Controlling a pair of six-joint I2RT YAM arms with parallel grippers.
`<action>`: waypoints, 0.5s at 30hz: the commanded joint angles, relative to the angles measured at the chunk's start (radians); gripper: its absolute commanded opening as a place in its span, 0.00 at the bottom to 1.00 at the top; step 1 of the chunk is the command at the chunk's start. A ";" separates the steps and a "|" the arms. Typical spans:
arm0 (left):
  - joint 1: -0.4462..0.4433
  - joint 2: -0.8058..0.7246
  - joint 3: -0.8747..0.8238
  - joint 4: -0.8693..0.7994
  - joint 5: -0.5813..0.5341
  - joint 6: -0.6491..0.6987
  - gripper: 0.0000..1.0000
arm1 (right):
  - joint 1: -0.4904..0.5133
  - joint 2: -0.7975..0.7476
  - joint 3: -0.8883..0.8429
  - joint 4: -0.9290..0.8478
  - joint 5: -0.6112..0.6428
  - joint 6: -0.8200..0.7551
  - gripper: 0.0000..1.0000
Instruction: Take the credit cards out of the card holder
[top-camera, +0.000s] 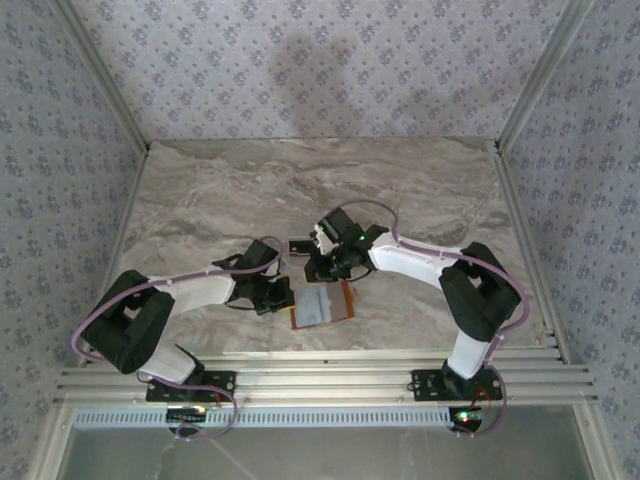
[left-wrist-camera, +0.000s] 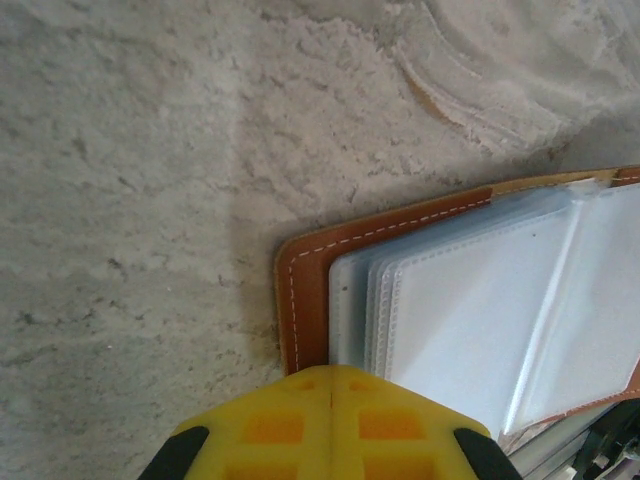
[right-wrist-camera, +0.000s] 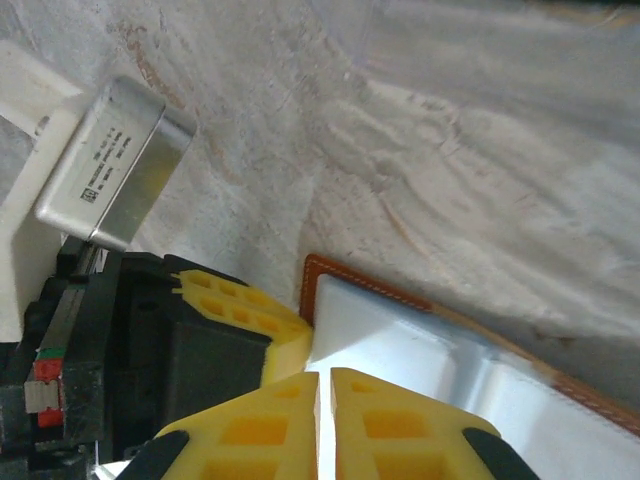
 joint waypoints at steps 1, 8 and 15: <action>-0.008 0.017 0.007 -0.022 -0.009 0.012 0.00 | 0.027 0.033 -0.024 0.035 -0.022 0.082 0.12; -0.007 0.016 0.002 -0.014 -0.002 0.008 0.00 | 0.077 0.095 -0.025 0.069 -0.029 0.119 0.10; -0.007 0.010 0.009 -0.028 0.000 0.012 0.00 | 0.108 0.148 -0.011 0.101 -0.054 0.145 0.10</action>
